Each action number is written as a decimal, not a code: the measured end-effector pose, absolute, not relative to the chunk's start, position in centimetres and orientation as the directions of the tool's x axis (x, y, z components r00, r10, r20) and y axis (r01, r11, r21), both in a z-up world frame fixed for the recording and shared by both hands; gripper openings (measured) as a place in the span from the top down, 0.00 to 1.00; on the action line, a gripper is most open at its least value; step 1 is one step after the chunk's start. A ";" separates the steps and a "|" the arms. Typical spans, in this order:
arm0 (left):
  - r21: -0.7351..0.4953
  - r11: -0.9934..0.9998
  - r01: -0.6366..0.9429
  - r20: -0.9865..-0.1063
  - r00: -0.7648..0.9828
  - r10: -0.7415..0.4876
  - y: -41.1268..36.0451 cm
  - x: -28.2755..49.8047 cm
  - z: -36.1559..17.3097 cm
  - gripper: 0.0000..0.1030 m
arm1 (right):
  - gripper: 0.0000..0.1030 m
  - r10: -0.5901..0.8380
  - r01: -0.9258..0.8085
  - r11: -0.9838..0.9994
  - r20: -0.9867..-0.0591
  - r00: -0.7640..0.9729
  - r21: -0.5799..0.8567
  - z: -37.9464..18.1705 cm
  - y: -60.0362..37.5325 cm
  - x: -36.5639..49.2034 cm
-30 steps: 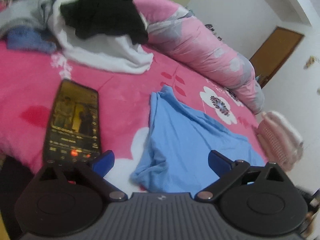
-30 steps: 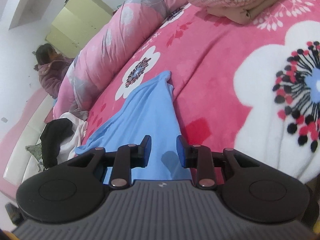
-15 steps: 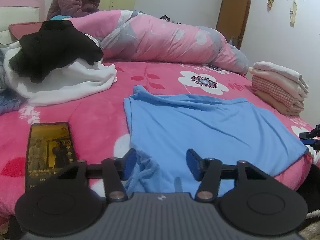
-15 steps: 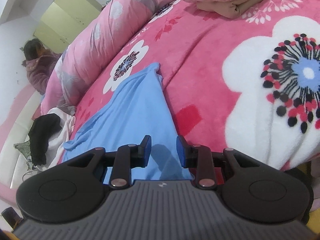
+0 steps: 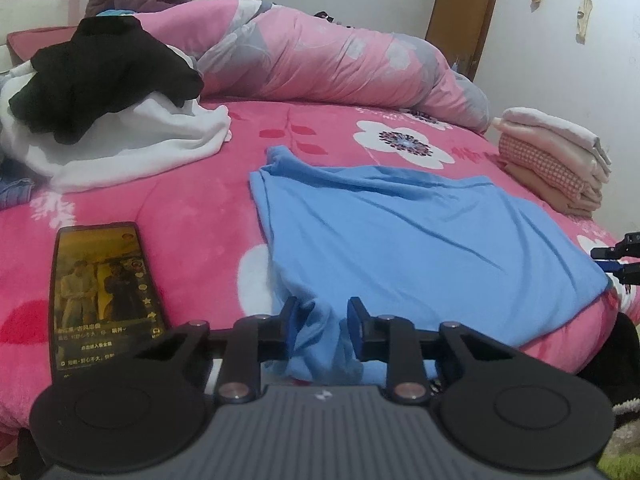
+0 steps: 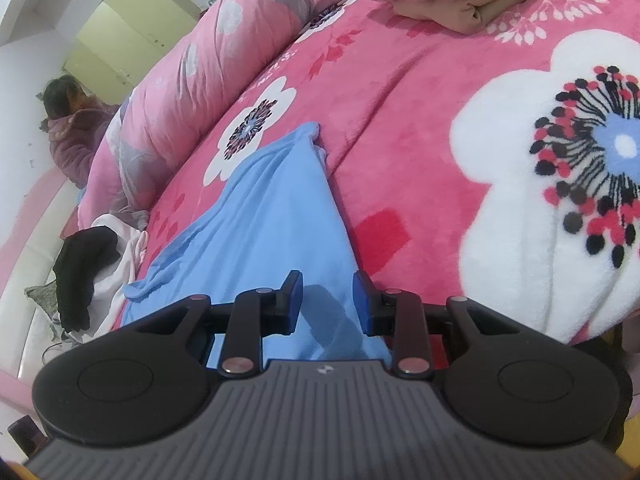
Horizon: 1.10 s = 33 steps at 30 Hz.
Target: Fold clothes
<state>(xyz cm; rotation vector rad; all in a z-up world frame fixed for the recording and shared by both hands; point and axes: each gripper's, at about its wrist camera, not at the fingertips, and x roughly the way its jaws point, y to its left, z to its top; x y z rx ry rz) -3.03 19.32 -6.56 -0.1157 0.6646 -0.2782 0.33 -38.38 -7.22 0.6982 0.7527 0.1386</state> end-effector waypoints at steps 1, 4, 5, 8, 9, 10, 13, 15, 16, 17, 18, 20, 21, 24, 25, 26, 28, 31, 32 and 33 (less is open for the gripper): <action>-0.200 0.955 0.217 -0.589 0.753 -0.294 19.4 -3.0 -6.5 0.91 | 0.74 0.356 0.123 0.768 -0.579 0.734 0.629 -7.2 -38.4 0.3; -0.231 0.949 0.212 -0.574 0.758 -0.310 19.9 -3.3 -6.4 0.95 | 0.74 0.356 0.119 0.765 -0.569 0.741 0.633 -7.2 -38.7 -0.1; -0.250 0.946 0.206 -0.565 0.762 -0.316 20.3 -3.6 -6.2 0.95 | 0.74 0.356 0.117 0.764 -0.565 0.744 0.635 -7.1 -38.8 -0.3; -0.296 0.937 0.185 -0.552 0.767 -0.326 21.2 -4.0 -6.1 0.96 | 0.74 0.355 0.112 0.760 -0.553 0.754 0.641 -7.0 -39.3 -0.9; -0.307 0.935 0.177 -0.553 0.766 -0.327 21.4 -4.1 -6.1 0.96 | 0.74 0.354 0.111 0.758 -0.549 0.757 0.642 -7.0 -39.5 -1.1; -0.319 0.933 0.169 -0.554 0.766 -0.328 21.6 -4.1 -6.2 0.96 | 0.74 0.354 0.109 0.757 -0.544 0.761 0.644 -6.9 -39.6 -1.3; -0.352 0.925 0.144 -0.555 0.763 -0.330 22.3 -4.2 -6.3 0.96 | 0.74 0.355 0.107 0.750 -0.533 0.767 0.653 -6.9 -40.3 -1.7; -0.369 0.920 0.131 -0.557 0.762 -0.332 22.6 -4.3 -6.3 0.96 | 0.74 0.366 0.098 0.744 -0.526 0.767 0.661 -6.9 -40.7 -1.7; -0.366 0.921 0.133 -0.559 0.760 -0.332 22.4 -4.2 -6.4 0.96 | 0.74 0.373 0.091 0.743 -0.523 0.767 0.663 -6.8 -40.8 -1.7; -0.364 0.922 0.132 -0.564 0.757 -0.331 22.2 -4.1 -6.4 0.95 | 0.74 0.380 0.084 0.741 -0.519 0.766 0.666 -6.8 -41.0 -1.6; -0.365 0.922 0.130 -0.569 0.752 -0.331 22.0 -4.0 -6.5 0.95 | 0.74 0.390 0.077 0.738 -0.518 0.761 0.670 -6.9 -41.1 -1.4; -0.370 0.921 0.121 -0.583 0.742 -0.332 21.7 -3.8 -6.7 0.93 | 0.74 0.413 0.063 0.732 -0.515 0.751 0.679 -7.0 -41.3 -1.1; -0.369 0.923 0.112 -0.590 0.739 -0.326 21.6 -3.7 -6.8 0.85 | 0.74 0.419 0.063 0.730 -0.519 0.745 0.680 -7.1 -41.3 -0.8; -0.353 0.933 0.074 -0.601 0.746 -0.287 21.4 -4.0 -6.8 0.59 | 0.74 0.428 0.058 0.729 -0.520 0.739 0.682 -7.2 -41.4 -0.5; -0.350 0.935 0.057 -0.607 0.746 -0.272 21.4 -4.1 -6.6 0.45 | 0.74 0.425 0.053 0.729 -0.511 0.747 0.683 -7.1 -41.4 -0.6; -0.345 0.938 0.039 -0.612 0.748 -0.256 21.3 -4.4 -6.3 0.39 | 0.74 0.423 0.047 0.728 -0.502 0.754 0.684 -7.0 -41.5 -0.8; -0.325 0.946 0.004 -0.624 0.751 -0.217 20.8 -4.9 -5.5 0.19 | 0.74 0.419 0.042 0.722 -0.484 0.769 0.691 -6.8 -41.7 -1.1; -0.289 0.956 -0.039 -0.639 0.752 -0.162 19.5 -5.9 -4.1 0.02 | 0.74 0.404 0.046 0.715 -0.466 0.787 0.698 -6.7 -41.9 -1.6; -0.283 0.958 -0.048 -0.638 0.755 -0.151 19.0 -6.2 -3.7 0.01 | 0.74 0.401 0.050 0.711 -0.462 0.791 0.702 -6.7 -41.9 -1.7; -0.281 0.958 -0.054 -0.638 0.756 -0.144 18.4 -6.5 -3.4 0.00 | 0.74 0.397 0.055 0.706 -0.460 0.794 0.706 -6.8 -41.9 -1.8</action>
